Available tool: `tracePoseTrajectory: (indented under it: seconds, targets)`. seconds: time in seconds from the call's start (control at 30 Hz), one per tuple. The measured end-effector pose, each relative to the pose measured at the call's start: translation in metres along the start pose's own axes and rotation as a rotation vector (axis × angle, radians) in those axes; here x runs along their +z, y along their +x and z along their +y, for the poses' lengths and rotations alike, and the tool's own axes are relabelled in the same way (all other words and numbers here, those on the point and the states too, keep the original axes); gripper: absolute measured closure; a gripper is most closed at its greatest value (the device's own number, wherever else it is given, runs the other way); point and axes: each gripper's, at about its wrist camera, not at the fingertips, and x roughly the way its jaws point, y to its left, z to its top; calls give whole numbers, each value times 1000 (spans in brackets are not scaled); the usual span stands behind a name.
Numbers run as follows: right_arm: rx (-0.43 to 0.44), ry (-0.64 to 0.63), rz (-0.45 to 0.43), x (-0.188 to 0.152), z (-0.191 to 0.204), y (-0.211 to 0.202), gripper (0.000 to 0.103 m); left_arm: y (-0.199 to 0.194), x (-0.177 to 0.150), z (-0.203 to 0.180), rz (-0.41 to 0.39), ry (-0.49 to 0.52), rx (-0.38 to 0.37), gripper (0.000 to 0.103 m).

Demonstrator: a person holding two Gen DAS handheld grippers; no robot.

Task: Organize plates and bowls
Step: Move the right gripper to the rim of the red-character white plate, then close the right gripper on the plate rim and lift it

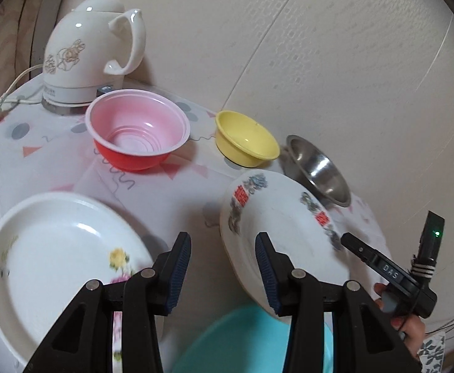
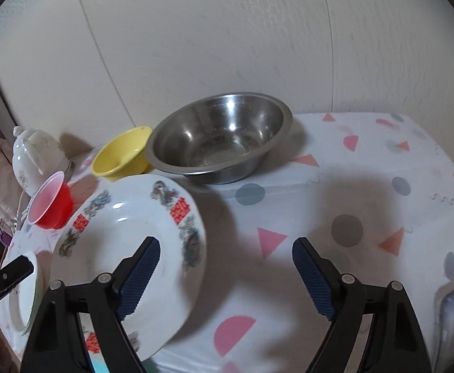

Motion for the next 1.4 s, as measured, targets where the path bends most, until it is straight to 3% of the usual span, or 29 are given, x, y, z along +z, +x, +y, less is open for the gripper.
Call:
tracePoseTrajectory:
  seconds: [0.17,0.53,0.7,0.77,0.83,0.93,1.4]
  targets:
    - [49,8,18,2,-2,17,23,22,6,-4,24,18,24,60]
    - [125,-4,43,1,1,36,42,54,3,-7,92,50,3,80]
    - [132,-21,36,-1,3,37,45,55,2,-9,94,55,-14,83]
    - [140,-29,36,-1,4,37,52,55,2,-10,91,64,-14,83]
    - [202,-21,54,-2,5,39,67,55,2,-10,89,71,-18,83]
    - [227,-48,64,-2,11,40,77,55,2,-11,84,82,-18,83]
    - [243,-46,73,-3,11,39,78,50,0,-14,58,140,-6,83]
